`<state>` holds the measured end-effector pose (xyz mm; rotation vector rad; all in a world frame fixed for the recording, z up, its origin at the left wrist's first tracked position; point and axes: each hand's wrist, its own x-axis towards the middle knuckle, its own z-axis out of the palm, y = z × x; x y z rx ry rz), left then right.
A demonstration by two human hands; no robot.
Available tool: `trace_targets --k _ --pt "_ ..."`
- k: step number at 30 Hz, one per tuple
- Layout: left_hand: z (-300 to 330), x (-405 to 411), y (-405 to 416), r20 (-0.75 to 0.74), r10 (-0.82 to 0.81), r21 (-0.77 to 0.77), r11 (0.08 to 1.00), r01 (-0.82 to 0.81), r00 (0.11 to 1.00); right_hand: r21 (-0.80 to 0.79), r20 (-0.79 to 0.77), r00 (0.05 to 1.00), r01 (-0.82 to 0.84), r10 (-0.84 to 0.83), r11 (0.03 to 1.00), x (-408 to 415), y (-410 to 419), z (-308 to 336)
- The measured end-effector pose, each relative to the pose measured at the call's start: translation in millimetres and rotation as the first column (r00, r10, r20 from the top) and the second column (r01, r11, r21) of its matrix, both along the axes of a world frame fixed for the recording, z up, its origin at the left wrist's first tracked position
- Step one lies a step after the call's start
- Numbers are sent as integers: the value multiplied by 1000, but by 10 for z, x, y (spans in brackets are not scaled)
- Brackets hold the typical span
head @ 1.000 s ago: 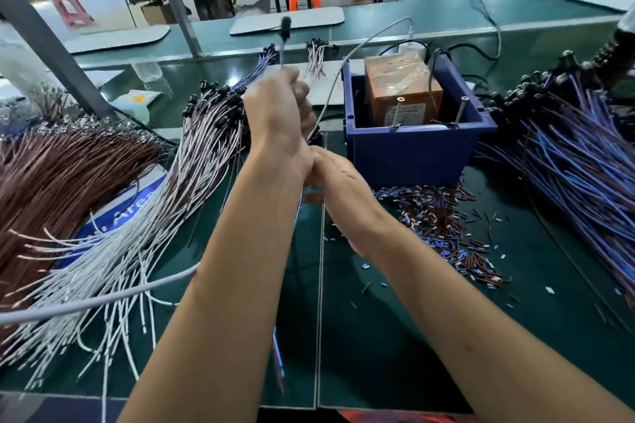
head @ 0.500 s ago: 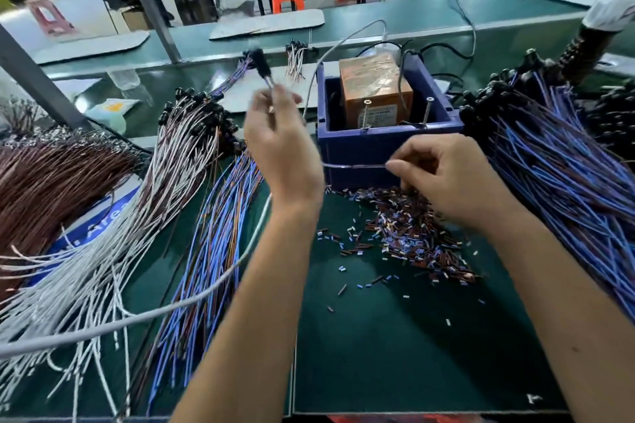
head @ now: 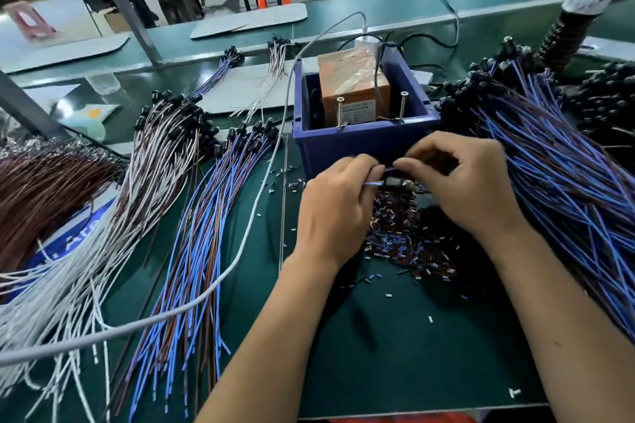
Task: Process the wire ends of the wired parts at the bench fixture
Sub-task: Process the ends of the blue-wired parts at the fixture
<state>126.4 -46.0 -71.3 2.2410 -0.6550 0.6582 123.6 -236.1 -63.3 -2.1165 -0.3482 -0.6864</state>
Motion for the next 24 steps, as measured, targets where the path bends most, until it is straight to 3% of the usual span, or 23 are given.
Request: trace_targets --k 6,13,18,24 --pt "-31 30 56 -19 246 -66 967 -247 969 107 -135 988 95 -80 990 41 -186 -41" --pt "5 -34 -67 -31 -34 -26 999 34 999 163 -174 971 -134 162 978 55 20 -82" --pt "-31 -6 -42 -84 -3 -192 981 -13 996 381 -177 978 -38 113 924 87 -7 -106" --pt "-64 6 -57 -291 -76 -333 943 -26 954 493 -216 966 -20 145 870 73 0 -87"
